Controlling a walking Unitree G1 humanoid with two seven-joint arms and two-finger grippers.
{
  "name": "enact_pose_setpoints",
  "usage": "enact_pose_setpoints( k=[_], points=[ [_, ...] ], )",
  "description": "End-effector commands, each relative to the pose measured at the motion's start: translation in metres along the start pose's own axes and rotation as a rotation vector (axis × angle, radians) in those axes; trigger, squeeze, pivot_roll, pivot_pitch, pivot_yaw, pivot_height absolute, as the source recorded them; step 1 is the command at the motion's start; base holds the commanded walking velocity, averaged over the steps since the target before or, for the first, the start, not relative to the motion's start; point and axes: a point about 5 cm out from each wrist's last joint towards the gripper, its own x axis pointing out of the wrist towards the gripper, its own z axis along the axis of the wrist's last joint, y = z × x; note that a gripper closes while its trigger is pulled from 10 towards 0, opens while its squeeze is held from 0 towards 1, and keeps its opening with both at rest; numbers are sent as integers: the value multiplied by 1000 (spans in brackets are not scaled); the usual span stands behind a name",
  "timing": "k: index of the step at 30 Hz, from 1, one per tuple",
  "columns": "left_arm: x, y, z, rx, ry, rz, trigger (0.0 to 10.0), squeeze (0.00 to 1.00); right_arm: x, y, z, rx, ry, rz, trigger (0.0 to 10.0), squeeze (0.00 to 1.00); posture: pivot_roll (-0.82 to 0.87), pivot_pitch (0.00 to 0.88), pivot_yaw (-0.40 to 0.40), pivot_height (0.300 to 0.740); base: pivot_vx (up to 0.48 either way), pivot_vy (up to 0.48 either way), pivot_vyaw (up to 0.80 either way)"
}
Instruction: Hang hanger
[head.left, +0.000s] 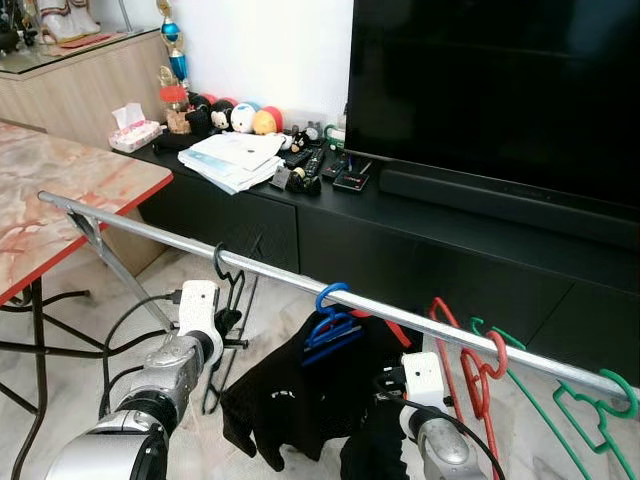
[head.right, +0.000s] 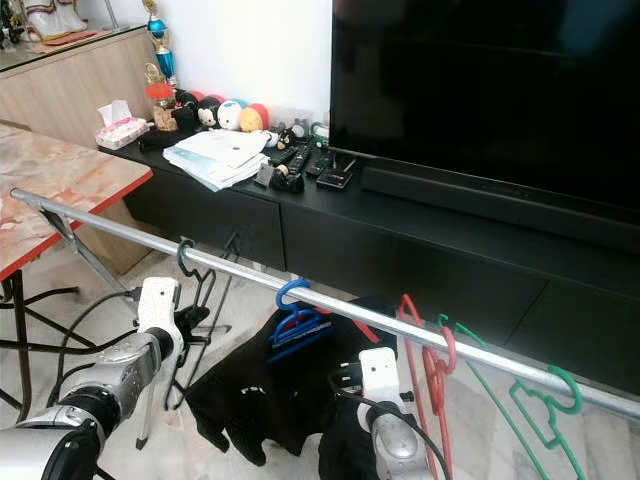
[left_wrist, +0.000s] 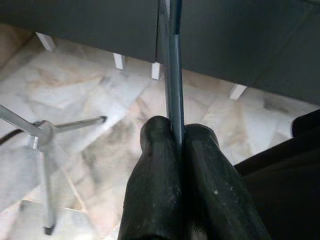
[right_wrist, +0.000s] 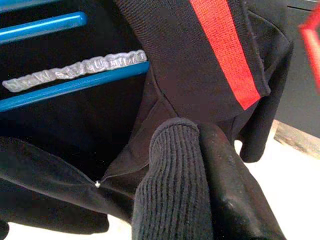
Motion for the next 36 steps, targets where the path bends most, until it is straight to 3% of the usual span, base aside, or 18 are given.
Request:
enact_pose_setpoints(
  k=[1, 7, 12, 17, 22, 26, 27, 36],
  points=[
    [-3, 3, -10, 54, 40, 16, 0, 0, 0, 3, 0, -1, -1, 10, 10000, 0, 9, 20, 52, 740, 0, 0, 0],
    [-4, 5, -9, 75, 13, 55, 0, 0, 0, 4, -1, 2, 2, 11, 10000, 0, 9, 10, 55, 740, 0, 0, 0],
    [-4, 10, 8, 55, -109, 97, 0, 0, -1, 3, -1, 19, -12, -5, 10000, 0, 11, 4, 57, 740, 0, 0, 0],
    [-5, 8, 12, 79, -153, 88, 0, 0, -1, 1, -2, 16, -8, -9, 10000, 0, 13, 4, 57, 740, 0, 0, 0],
    [-8, 6, 7, 122, -171, 81, 0, 0, -2, 0, -3, 20, -12, -21, 10000, 0, 16, 14, 56, 740, 0, 0, 0],
    [-16, 12, -11, 155, -145, 103, 0, 0, -2, -1, -4, 22, -8, -25, 10000, 0, 16, 18, 58, 740, 0, 0, 0],
    [-21, 16, -22, 163, -125, 117, 10000, 0, -3, -2, -5, 23, -4, -27, 10000, 0, 17, 23, 58, 740, 0, 0, 0],
    [-42, 23, -51, 129, -128, 188, 10000, 0, -4, -3, -7, 28, 4, -34, 10000, 0, 23, 31, 61, 740, 0, 0, 0]
  ],
)
